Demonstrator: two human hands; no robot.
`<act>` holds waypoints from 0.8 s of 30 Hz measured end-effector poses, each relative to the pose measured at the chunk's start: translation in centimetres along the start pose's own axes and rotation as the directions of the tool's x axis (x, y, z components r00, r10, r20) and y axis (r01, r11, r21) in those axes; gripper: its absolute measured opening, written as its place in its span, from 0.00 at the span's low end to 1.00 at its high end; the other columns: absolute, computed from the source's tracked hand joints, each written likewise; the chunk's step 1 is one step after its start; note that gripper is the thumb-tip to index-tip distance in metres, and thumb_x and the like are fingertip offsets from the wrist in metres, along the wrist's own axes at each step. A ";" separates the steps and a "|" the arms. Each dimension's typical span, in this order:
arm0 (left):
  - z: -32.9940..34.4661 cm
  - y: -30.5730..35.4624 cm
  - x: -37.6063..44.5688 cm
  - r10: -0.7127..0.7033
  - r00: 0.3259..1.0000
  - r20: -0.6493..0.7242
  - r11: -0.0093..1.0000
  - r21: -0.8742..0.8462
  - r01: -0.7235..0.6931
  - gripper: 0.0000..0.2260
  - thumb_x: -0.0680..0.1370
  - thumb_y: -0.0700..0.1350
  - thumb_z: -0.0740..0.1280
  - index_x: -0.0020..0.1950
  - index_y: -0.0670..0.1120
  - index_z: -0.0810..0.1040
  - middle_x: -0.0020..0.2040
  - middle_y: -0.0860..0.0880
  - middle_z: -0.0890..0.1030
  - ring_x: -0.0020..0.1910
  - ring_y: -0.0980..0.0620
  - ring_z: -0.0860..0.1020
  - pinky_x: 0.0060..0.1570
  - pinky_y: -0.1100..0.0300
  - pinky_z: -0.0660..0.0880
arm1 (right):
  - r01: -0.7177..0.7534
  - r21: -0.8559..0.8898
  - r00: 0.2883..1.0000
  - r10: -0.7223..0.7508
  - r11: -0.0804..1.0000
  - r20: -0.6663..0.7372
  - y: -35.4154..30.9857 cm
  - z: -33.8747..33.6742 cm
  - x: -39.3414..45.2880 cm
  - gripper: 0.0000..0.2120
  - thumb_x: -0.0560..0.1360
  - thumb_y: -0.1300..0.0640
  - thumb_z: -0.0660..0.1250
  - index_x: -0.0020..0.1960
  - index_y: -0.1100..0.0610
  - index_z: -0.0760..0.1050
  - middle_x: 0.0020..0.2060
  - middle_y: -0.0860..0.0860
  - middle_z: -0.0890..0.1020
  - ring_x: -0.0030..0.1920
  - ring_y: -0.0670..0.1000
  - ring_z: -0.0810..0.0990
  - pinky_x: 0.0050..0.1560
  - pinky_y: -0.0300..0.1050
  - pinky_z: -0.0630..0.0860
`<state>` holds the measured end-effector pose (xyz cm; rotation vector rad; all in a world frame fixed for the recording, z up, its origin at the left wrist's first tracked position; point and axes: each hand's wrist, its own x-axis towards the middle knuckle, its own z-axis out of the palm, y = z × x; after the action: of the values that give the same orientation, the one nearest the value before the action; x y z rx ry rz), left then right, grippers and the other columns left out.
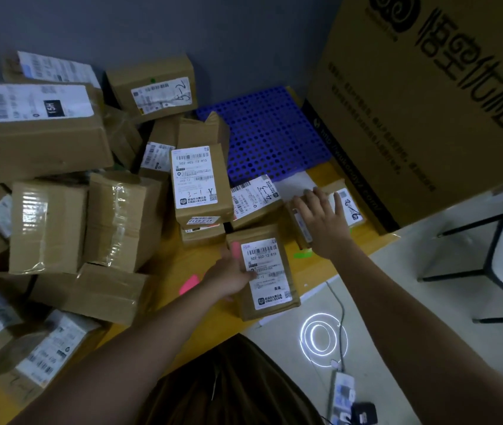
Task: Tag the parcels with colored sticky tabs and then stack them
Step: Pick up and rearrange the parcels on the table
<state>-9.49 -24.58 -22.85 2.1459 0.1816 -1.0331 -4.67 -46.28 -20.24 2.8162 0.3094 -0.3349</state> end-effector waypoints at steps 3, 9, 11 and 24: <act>0.5 1.9 0.1 -0.020 1.000 0.006 0.997 -0.081 0.020 0.23 0.78 0.50 0.67 0.70 0.46 0.64 0.64 0.45 0.74 0.56 0.43 0.78 0.37 0.55 0.80 | -0.037 0.000 0.998 0.037 0.999 -0.058 0.9 -1.4 -0.4 0.46 0.69 0.58 0.72 0.78 0.52 0.47 0.77 0.56 0.52 0.77 0.60 0.44 0.73 0.63 0.40; -1.3 4.0 -0.1 0.103 0.993 -0.059 0.987 -0.121 -0.109 0.28 0.79 0.49 0.65 0.74 0.46 0.56 0.64 0.45 0.73 0.54 0.45 0.78 0.49 0.53 0.78 | -0.108 0.031 0.959 0.112 0.994 -0.259 1.4 -3.4 0.3 0.54 0.62 0.54 0.79 0.76 0.52 0.47 0.75 0.58 0.59 0.76 0.61 0.50 0.70 0.63 0.42; -2.8 4.3 -0.2 0.183 0.967 -0.179 0.968 -0.138 -0.209 0.40 0.74 0.51 0.71 0.77 0.47 0.49 0.71 0.45 0.66 0.64 0.45 0.72 0.59 0.51 0.74 | -0.051 0.066 0.927 0.072 0.996 -0.368 0.7 -4.7 0.8 0.53 0.61 0.54 0.80 0.76 0.52 0.51 0.73 0.58 0.62 0.75 0.61 0.54 0.70 0.64 0.46; -11.8 5.0 -5.5 0.592 0.593 -0.545 0.782 0.210 -0.587 0.53 0.63 0.49 0.80 0.77 0.42 0.48 0.75 0.43 0.54 0.75 0.49 0.53 0.68 0.62 0.55 | 0.392 0.259 0.831 -0.219 0.883 -0.511 -6.0 -14.3 2.6 0.51 0.65 0.54 0.75 0.78 0.54 0.48 0.76 0.52 0.56 0.77 0.54 0.49 0.75 0.57 0.43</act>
<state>-3.75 -19.27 -11.33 2.2246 -0.2525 0.0463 -0.89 -35.83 -9.14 3.1726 0.9090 0.2766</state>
